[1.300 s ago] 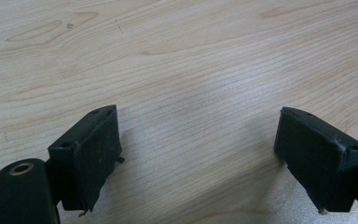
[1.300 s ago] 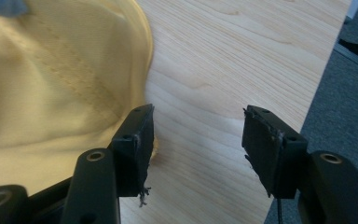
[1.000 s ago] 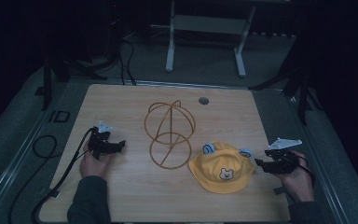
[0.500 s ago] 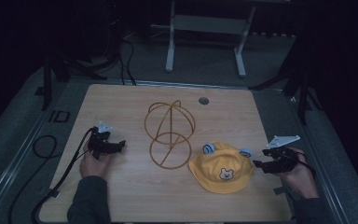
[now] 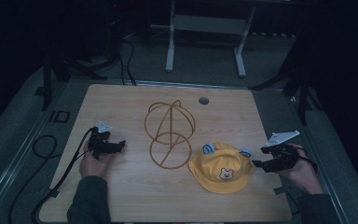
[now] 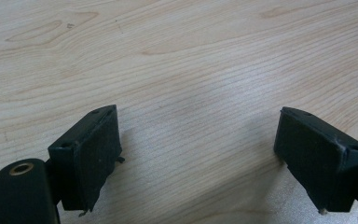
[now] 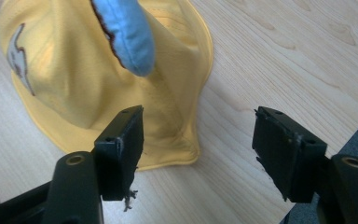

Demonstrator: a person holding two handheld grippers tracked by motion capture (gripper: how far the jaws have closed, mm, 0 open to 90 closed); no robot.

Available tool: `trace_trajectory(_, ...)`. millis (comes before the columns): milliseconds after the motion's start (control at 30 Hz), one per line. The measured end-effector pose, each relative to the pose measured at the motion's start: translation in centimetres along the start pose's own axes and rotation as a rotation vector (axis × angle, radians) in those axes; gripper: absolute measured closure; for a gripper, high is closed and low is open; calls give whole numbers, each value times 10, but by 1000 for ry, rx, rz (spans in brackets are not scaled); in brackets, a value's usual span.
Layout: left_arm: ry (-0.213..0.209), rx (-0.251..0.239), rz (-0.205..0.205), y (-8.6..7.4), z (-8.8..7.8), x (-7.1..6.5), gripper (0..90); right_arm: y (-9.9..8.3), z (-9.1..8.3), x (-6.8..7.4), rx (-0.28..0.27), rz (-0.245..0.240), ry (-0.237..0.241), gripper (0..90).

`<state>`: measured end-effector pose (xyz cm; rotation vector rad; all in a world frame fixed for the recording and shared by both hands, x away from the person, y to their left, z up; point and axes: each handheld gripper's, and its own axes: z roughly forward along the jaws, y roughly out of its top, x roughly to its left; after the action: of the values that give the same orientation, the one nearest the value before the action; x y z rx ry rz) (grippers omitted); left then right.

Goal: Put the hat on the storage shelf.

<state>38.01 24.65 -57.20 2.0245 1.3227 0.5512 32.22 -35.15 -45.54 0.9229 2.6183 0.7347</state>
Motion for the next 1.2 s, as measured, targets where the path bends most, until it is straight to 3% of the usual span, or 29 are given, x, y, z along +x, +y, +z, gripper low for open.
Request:
trace_trajectory(467, 0, 0, 0, 0, 0, 0, 143, 10, -10, 5, 5, -58, 67, 311)
trace_trajectory(700, 0, 0, 0, 0, 0, 0, 143, 19, -16, 6, -18, -82, 72, 302)
trace_trajectory(1200, 0, 0, 0, 0, 0, 0, 143, 46, -16, 16, 8, -159, 91, 297)
